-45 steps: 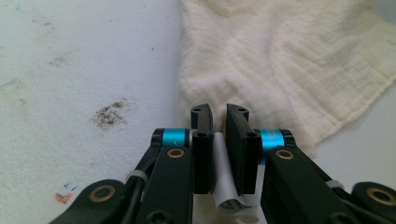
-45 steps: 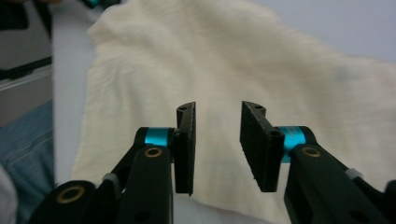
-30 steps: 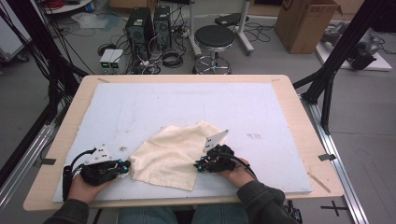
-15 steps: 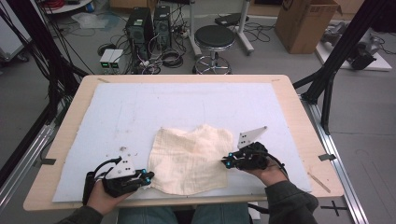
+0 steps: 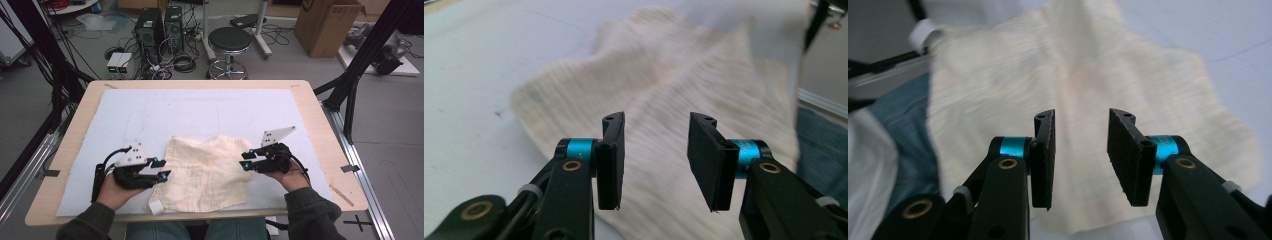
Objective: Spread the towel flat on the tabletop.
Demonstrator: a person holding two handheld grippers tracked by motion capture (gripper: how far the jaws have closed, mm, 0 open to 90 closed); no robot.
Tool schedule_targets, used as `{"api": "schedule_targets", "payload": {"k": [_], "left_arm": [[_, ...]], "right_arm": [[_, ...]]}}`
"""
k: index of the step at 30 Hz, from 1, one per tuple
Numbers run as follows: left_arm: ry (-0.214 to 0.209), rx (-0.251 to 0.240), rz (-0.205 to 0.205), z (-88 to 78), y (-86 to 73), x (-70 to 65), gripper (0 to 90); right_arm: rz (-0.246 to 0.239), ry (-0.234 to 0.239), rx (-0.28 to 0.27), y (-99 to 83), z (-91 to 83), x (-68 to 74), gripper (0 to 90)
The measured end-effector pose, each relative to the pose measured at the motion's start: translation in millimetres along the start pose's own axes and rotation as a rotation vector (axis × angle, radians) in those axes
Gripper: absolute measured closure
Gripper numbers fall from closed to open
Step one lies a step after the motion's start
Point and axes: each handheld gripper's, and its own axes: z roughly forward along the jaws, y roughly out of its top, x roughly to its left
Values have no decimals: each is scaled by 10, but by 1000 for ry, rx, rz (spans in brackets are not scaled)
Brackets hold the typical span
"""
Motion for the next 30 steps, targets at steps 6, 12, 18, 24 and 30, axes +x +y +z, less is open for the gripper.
{"api": "schedule_targets", "payload": {"k": [6,12,18,24,30], "left_arm": [[56,58,-29,417,163,335,567],[77,69,-133,687,150,617,441],[34,137,-104,737,104,614,812],[-5,98,-1,501,194,264,867],[-75,159,80,449,24,-177,860]], "right_arm": [[77,-119,38,-8,209,-354,561],[132,-187,95,-60,392,-592,549],[126,-185,143,-96,521,-655,727],[114,-178,161,-91,473,-604,882],[82,-163,142,-91,355,-455,882]]}}
